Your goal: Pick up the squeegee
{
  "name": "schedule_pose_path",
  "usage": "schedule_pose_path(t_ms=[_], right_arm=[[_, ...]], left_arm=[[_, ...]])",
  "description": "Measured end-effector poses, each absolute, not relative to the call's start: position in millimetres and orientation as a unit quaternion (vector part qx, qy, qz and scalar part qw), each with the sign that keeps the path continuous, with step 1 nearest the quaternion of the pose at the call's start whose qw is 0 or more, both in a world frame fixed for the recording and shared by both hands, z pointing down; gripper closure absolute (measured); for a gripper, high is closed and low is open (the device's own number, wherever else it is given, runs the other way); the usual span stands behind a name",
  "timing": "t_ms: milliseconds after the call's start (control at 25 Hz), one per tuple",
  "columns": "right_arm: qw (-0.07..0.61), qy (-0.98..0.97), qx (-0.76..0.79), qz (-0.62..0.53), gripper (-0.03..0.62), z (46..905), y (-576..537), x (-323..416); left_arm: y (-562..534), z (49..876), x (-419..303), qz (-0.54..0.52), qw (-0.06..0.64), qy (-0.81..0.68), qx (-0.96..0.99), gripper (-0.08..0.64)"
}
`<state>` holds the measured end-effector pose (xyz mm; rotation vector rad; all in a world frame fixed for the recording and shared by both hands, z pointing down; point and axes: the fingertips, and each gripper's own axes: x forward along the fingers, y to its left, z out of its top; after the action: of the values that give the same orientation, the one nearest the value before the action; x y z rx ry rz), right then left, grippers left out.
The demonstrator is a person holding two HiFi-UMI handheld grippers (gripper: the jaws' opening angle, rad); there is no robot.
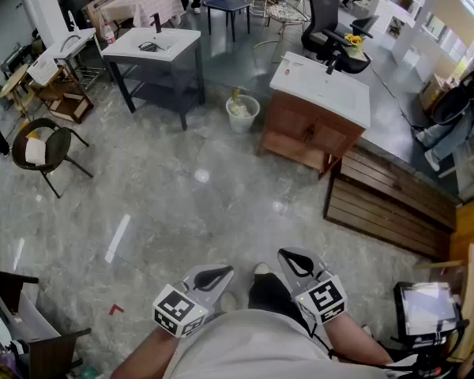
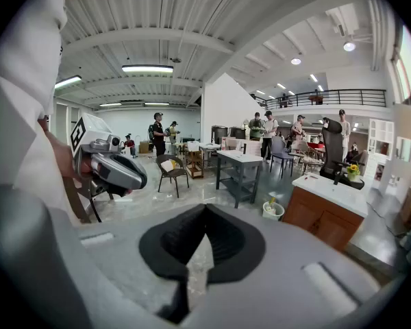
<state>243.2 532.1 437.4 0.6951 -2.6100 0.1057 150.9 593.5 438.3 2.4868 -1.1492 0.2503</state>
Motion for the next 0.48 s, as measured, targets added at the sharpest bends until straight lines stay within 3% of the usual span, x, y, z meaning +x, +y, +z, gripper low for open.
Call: schedule_pose_path(t_ms=[480], right_arm=[[0.213,-0.943,0.25,0.055,0.591,461.0,379.1,222.0]], left_arm=[[444.9,441.9,129.7,0.103,0.21,-0.404,0.884,0.552]])
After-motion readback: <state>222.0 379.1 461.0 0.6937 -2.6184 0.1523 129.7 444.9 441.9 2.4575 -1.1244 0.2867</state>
